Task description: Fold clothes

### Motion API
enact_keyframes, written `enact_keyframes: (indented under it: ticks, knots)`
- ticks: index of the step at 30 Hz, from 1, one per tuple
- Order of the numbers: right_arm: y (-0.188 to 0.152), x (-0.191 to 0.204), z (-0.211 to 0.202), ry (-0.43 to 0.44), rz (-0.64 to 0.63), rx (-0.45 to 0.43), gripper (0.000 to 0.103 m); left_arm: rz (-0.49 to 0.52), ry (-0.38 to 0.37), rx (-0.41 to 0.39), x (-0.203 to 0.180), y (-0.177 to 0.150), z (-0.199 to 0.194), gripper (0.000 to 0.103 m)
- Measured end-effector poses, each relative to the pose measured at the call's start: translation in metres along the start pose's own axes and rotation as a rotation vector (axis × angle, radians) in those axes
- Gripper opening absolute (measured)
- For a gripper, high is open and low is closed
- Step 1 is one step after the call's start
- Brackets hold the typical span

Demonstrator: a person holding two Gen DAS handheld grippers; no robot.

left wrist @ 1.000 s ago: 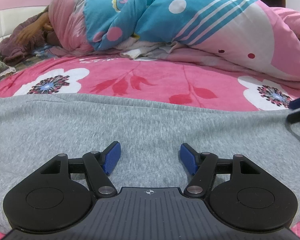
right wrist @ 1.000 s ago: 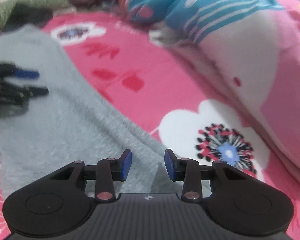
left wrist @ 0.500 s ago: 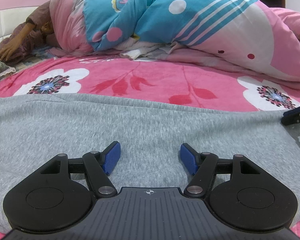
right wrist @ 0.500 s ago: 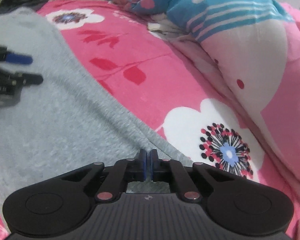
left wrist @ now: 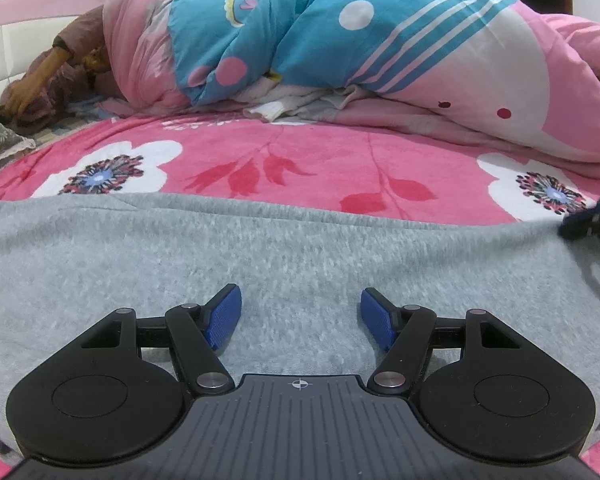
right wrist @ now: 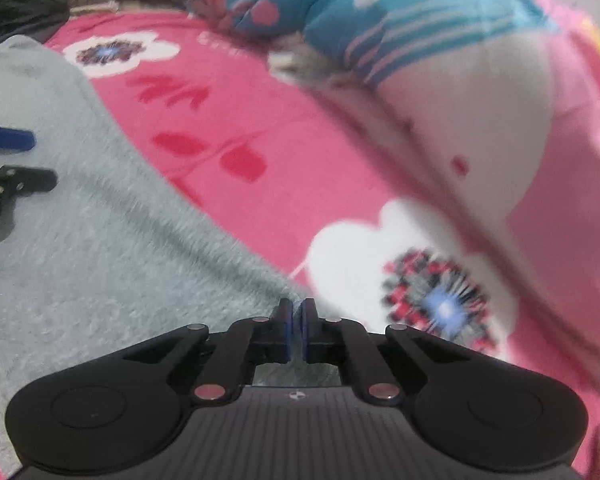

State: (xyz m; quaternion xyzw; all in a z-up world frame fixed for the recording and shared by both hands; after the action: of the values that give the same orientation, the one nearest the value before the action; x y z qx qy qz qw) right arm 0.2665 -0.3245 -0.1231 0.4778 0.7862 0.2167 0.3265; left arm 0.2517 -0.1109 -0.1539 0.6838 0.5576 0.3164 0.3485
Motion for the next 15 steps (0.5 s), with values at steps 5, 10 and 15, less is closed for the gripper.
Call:
enact_keyframes:
  ticks: [5,10,15]
  knots:
    - [0.01,-0.009,-0.001,-0.046,-0.015,-0.03,0.003,0.011,0.021,0.004,0.001,0.004,0.004,0.066]
    - [0.008,-0.007,0.013,-0.075,-0.035,-0.019,0.003,0.014,0.034,0.008,0.003,0.006,0.009,0.066]
    - [-0.007,-0.005,0.032,-0.073,-0.008,0.017,0.004,0.02,0.033,0.013,0.002,0.005,0.011,0.067]
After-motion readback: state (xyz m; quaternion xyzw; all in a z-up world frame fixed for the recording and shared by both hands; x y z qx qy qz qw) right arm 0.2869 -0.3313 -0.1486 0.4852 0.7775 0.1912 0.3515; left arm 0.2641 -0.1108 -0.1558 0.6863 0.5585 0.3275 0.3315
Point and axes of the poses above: each gripper's, at about its wrist camera, not at the fingertips, and z roughly the way its jaws point, x to its left, y to its top, the point moved 8 cm from there along z, roughly the way its jaws point, and after that the axes turned 2 degrees about z, right-handed, at the moved point
